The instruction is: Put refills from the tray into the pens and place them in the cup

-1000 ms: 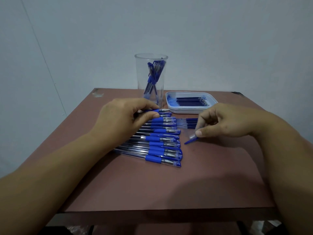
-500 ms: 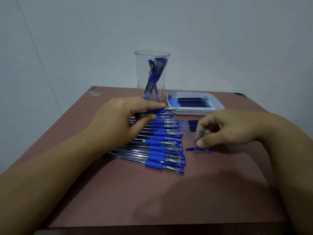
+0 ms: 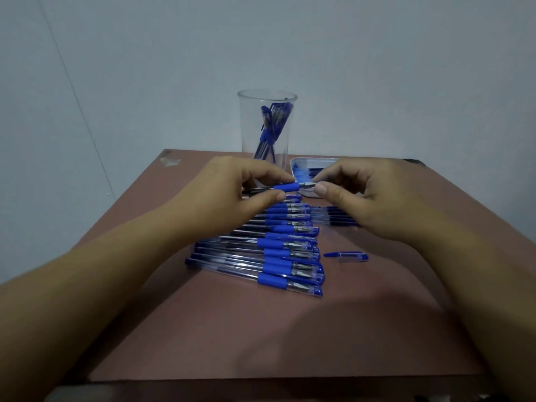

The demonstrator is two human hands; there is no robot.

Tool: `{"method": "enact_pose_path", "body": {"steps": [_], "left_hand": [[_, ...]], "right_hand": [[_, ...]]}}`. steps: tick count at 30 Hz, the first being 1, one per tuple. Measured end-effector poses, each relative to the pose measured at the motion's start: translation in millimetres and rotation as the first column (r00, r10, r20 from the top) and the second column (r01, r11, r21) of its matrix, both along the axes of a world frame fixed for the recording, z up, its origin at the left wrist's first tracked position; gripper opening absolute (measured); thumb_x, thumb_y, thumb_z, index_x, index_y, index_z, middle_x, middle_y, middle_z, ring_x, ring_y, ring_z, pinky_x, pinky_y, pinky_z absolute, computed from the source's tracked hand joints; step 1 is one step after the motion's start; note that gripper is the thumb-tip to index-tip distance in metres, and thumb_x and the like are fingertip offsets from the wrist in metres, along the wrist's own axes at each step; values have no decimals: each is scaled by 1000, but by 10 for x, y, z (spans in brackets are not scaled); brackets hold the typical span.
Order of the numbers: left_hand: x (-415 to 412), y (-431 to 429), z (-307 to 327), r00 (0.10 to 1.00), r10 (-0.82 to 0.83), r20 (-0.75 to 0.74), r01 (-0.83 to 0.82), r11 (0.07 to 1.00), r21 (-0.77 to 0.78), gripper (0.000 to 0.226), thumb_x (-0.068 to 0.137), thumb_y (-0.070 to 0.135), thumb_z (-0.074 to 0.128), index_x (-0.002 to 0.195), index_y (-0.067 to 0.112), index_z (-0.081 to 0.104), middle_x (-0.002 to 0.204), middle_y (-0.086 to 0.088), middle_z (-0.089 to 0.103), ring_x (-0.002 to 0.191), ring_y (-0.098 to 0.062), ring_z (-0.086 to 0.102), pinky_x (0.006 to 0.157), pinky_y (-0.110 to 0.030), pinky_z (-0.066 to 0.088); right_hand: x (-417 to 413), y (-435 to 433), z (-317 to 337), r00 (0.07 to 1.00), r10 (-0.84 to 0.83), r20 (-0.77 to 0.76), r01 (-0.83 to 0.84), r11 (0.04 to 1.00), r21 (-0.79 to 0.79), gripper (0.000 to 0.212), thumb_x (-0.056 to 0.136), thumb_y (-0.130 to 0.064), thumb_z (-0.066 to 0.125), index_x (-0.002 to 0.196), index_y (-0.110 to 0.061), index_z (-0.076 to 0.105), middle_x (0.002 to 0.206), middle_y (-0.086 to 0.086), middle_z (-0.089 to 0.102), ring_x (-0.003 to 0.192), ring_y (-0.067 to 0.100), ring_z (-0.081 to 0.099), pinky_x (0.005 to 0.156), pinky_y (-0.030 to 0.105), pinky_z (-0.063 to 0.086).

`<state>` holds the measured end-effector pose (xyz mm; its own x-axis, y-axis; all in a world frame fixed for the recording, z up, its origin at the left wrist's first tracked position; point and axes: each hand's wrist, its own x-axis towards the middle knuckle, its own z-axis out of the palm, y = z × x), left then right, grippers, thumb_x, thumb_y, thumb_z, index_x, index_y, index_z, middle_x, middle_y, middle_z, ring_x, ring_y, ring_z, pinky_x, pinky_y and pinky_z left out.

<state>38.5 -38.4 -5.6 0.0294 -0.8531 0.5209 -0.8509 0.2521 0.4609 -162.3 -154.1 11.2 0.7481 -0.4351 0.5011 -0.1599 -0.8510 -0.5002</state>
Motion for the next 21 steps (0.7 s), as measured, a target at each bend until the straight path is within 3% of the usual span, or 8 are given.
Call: {"method": "enact_pose_path", "body": {"steps": [4, 9, 12, 14, 18, 21], "left_hand": [[-41, -11, -101, 999, -16, -28, 12, 992, -125, 22, 85, 33, 70, 106, 38, 70, 93, 33, 64, 81, 8, 64, 71, -4, 43], [-40, 12, -149, 999, -38, 36, 44, 984, -174, 26, 87, 42, 69, 113, 39, 63, 95, 35, 60, 84, 13, 63, 73, -4, 45], [-51, 31, -152, 997, -45, 62, 56, 977, -205, 29, 87, 42, 63, 116, 38, 61, 95, 31, 62, 84, 8, 65, 72, -4, 45], [-55, 44, -143, 996, -44, 79, 60, 974, -219, 30, 87, 41, 63, 117, 38, 60, 95, 25, 65, 84, 4, 66, 73, -7, 48], [-23, 53, -161, 991, -21, 129, 47, 979, -198, 30, 87, 44, 65, 116, 39, 63, 95, 28, 63, 83, 11, 63, 73, -8, 48], [-20, 55, -163, 990, -14, 140, 43, 977, -207, 29, 87, 41, 65, 116, 38, 64, 96, 27, 63, 83, 9, 63, 73, -11, 50]], "right_hand": [[71, -69, -80, 998, 28, 49, -31, 998, 48, 6, 88, -27, 69, 84, -32, 68, 75, -6, 70, 66, 13, 61, 59, 20, 48], [73, -90, -95, 994, 105, 0, -105, 988, 114, 19, 84, -14, 73, 85, -31, 64, 71, -19, 64, 65, 2, 56, 61, 16, 48], [68, -80, -115, 990, 137, 12, -137, 972, 191, 9, 82, -29, 71, 87, -29, 64, 71, -14, 63, 63, 1, 54, 58, 19, 48], [70, -72, -105, 992, 128, 11, -129, 978, 165, 14, 80, -43, 63, 85, -30, 66, 68, -14, 64, 59, 0, 54, 55, 13, 42], [65, -79, -93, 987, 159, -25, -154, 978, 139, 5, 81, -31, 71, 83, -33, 67, 70, -20, 66, 62, 0, 57, 59, 14, 45], [36, -70, -81, 982, 188, -25, -180, 966, 187, 18, 75, -40, 72, 90, -32, 67, 75, -13, 67, 64, 2, 58, 60, 20, 49]]}}
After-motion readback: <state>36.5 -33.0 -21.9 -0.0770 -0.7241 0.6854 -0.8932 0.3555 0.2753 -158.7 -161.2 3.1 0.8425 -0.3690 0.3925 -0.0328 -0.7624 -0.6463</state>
